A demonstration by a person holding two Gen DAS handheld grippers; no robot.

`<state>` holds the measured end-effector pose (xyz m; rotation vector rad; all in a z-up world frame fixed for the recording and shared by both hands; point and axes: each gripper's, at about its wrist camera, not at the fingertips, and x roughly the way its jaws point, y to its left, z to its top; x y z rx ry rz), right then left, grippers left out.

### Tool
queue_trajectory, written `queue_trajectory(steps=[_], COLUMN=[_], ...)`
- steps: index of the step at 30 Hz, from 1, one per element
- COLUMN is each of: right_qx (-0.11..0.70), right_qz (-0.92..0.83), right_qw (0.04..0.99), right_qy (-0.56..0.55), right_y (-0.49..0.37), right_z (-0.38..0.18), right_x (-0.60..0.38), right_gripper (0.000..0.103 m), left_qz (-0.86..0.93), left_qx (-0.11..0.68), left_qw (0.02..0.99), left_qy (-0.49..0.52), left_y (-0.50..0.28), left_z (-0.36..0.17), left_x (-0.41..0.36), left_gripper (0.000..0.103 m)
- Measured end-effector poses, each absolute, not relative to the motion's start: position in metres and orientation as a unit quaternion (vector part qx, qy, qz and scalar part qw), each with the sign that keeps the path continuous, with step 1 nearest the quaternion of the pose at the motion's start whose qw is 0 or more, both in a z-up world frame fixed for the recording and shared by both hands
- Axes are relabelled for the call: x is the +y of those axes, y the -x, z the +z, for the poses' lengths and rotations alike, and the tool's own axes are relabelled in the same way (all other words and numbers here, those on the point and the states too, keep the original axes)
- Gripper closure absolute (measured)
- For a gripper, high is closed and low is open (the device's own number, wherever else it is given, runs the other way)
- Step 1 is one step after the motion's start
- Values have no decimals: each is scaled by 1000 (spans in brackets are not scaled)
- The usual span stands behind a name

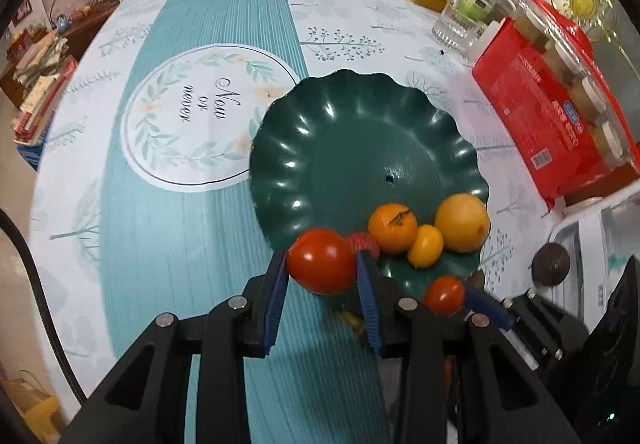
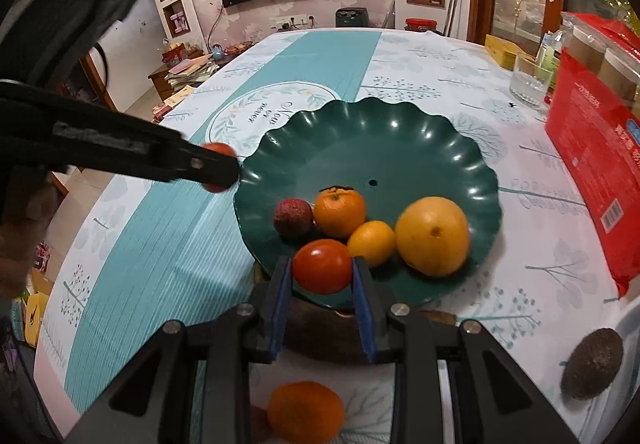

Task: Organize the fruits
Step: 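Carry both tomatoes onto the green plate and open both tools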

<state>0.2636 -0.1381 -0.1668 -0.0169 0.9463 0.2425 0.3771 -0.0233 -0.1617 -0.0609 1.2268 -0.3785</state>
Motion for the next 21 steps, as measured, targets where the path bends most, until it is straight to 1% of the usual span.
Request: queue_trajectory(steps=[5,10,11,12,13,14,17,21], right_qx=[456,457,461,460,462,464,466,459], right_qz=[113,113,111,108,108,109,105,102], right_qw=[883,882,880,881,880,879,878,882], right_qy=[6,-2,-1,-2,-4,-6,-11,-15], right_y=[-269,-271,-271,-271,-271,-271,-269,-261], right_z=[-180,-185,-186,-186,-186,-186,-183,-170], right_x=[-134,-134,-134,-134,-134,-134,-135,-137], right_gripper=[73,73,71,70,66,62,59,58], left_qz=[-192,-192,-191,-191,-193,-188,-180,-169], left_qx=[553,557,559,560,556,552,548,546], left_qw=[807,801,800,799,802,806,812,815], left_qy=[73,103,106,106,104,99,91,94], left_y=[-385,-390,-391,-390,-389,-388,-384,-374], left_z=[-182,-197,-198,-198,-196,-193,-185,-171], left_x=[-18,-16,-16,-16,-16,-16,-14,-4], left_gripper=[70,70,66,59,56,49,48,48])
